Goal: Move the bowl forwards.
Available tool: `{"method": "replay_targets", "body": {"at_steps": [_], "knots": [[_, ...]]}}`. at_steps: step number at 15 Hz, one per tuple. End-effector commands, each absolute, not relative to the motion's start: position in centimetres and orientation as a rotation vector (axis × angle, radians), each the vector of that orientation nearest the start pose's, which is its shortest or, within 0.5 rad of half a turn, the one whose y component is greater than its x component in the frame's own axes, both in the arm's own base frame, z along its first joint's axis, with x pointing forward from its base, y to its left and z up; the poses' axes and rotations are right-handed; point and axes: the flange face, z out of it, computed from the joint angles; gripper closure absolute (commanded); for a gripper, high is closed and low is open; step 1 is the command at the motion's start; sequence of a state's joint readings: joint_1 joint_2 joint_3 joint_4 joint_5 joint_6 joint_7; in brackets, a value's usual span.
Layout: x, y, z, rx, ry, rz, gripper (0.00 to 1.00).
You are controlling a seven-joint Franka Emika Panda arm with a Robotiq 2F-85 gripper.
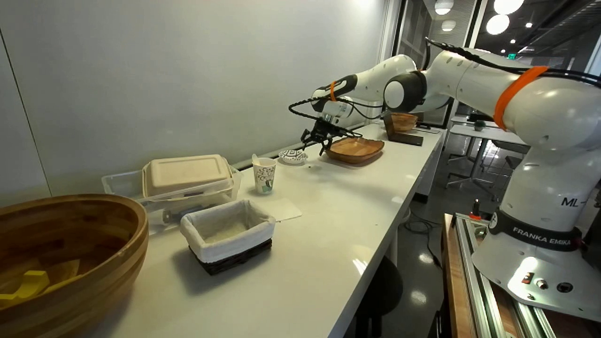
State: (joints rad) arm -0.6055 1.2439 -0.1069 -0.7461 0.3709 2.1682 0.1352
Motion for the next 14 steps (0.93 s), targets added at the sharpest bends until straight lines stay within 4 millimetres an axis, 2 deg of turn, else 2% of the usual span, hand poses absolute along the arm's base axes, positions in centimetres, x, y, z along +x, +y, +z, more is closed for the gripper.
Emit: {"method": "replay_targets", "body": {"at_steps": [1, 3, 5, 6, 7, 12, 14], "knots": [[66.1, -49.3, 17.9, -2.562, 1.368, -0.408, 0.0], [66.4, -49.1, 17.7, -2.545, 1.364, -0.429, 0.04], [66.8, -48.9, 17.6, -2.534, 1.362, -0.457, 0.15], [67.0, -48.7, 17.3, -2.529, 1.363, -0.465, 0.16], [67.1, -48.6, 17.1, -2.524, 1.365, -0.466, 0.22], [67.3, -48.0, 15.6, -2.5, 1.378, -0.474, 0.21], [67.2, -48.0, 15.1, -2.495, 1.386, -0.479, 0.27]]}}
